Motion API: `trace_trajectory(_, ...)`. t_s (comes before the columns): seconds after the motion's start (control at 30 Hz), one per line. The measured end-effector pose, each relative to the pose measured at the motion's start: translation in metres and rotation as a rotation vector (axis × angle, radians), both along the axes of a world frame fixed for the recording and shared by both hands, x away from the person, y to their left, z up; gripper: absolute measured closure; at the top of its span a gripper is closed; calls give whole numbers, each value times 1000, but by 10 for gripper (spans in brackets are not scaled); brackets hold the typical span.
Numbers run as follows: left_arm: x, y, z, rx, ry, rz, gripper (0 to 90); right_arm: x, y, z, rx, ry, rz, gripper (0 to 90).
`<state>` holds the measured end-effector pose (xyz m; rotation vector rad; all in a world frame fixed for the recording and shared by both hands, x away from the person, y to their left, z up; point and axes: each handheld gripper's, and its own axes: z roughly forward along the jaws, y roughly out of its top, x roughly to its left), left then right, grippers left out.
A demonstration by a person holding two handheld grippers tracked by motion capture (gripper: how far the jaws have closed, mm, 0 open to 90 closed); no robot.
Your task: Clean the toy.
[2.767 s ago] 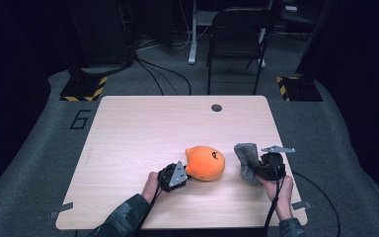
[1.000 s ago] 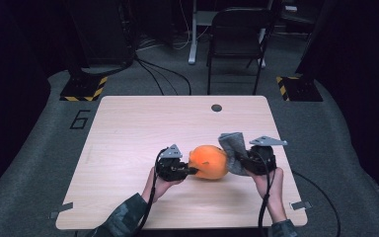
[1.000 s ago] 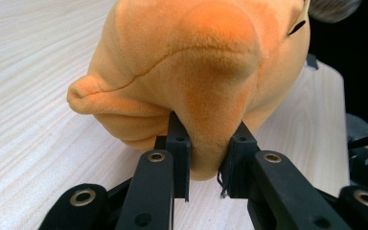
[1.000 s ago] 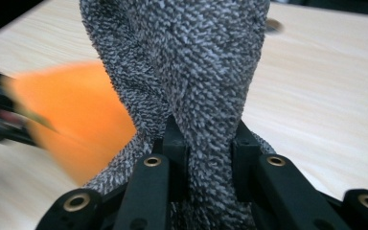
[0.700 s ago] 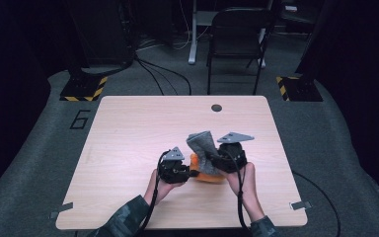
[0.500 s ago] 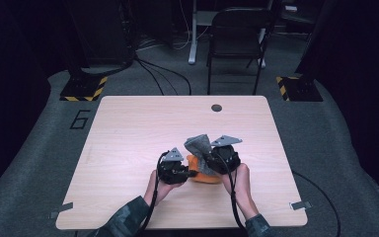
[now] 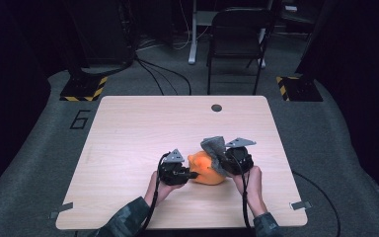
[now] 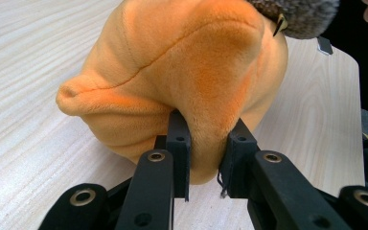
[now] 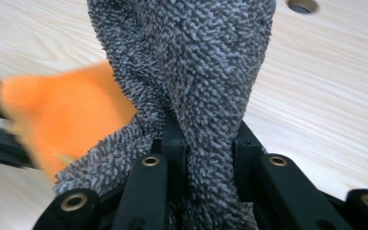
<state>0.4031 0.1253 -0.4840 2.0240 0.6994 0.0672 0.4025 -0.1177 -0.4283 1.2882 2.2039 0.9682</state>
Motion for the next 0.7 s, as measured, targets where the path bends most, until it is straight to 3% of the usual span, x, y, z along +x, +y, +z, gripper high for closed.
trace_trajectory(0.3, 0, -1, -2, -22, 3, 7, 760, 15, -22, -31, -26, 88, -106, 736)
trace_trajectory(0.5, 0, -1, -2, -23, -5, 1, 759, 23, -29, -50, -56, 128, -139, 739)
trace_trajectory(0.6, 1, 1, -1, -24, -8, 4, 758, 29, -32, -69, -99, 201, -144, 738)
trace_trajectory(0.63, 1, 1, -2, -28, -3, 5, 758, 29, -32, -73, -74, 188, -154, 738)
trace_trajectory(0.7, 1, 1, -2, -27, -4, 4, 758, 30, -32, -69, -92, 200, -145, 738)
